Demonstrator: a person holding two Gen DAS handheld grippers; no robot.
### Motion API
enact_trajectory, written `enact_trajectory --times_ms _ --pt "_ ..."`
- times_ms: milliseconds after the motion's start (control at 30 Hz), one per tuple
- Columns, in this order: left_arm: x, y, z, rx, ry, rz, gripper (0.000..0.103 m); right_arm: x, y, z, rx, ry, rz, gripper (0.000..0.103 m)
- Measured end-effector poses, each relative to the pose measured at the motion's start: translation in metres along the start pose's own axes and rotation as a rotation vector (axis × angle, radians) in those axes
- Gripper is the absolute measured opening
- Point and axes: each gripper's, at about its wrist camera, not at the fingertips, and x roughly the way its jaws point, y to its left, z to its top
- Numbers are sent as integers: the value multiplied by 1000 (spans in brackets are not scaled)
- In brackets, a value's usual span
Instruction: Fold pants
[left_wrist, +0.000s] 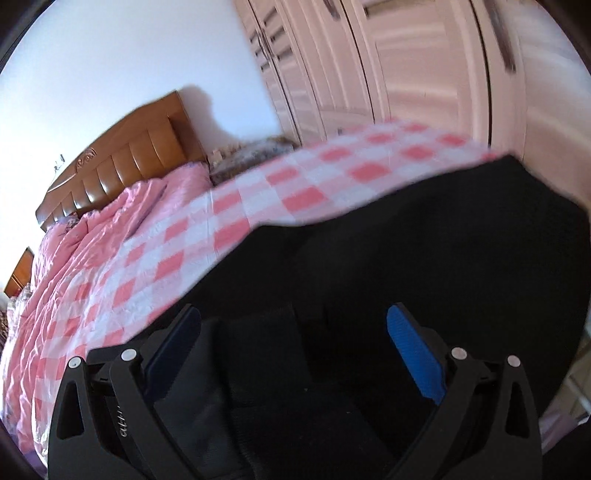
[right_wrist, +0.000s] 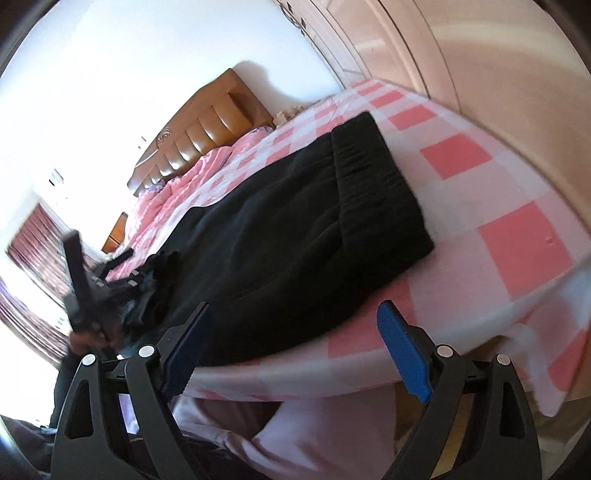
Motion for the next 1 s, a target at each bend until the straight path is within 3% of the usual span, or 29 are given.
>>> enact_trajectory --times_ms 267,367,567,700,933,1000 --pt "18 0 -8 1 49 -25 101 20 9 10 46 53 -3 89" --pt "18 -1 -9 1 51 -28 101 20 8 8 101 67 35 89" --pt "19 0 -9 -4 58 -46 101 24 1 15 226 -33 28 88" --pt "19 1 -11 -4 57 -54 101 24 7 7 236 -97 -46 71" --pt "20 0 -9 -6 65 -52 101 26 3 6 266 -141 -64 66" --pt "20 0 -9 -6 66 -52 101 26 3 4 263 -149 -76 58"
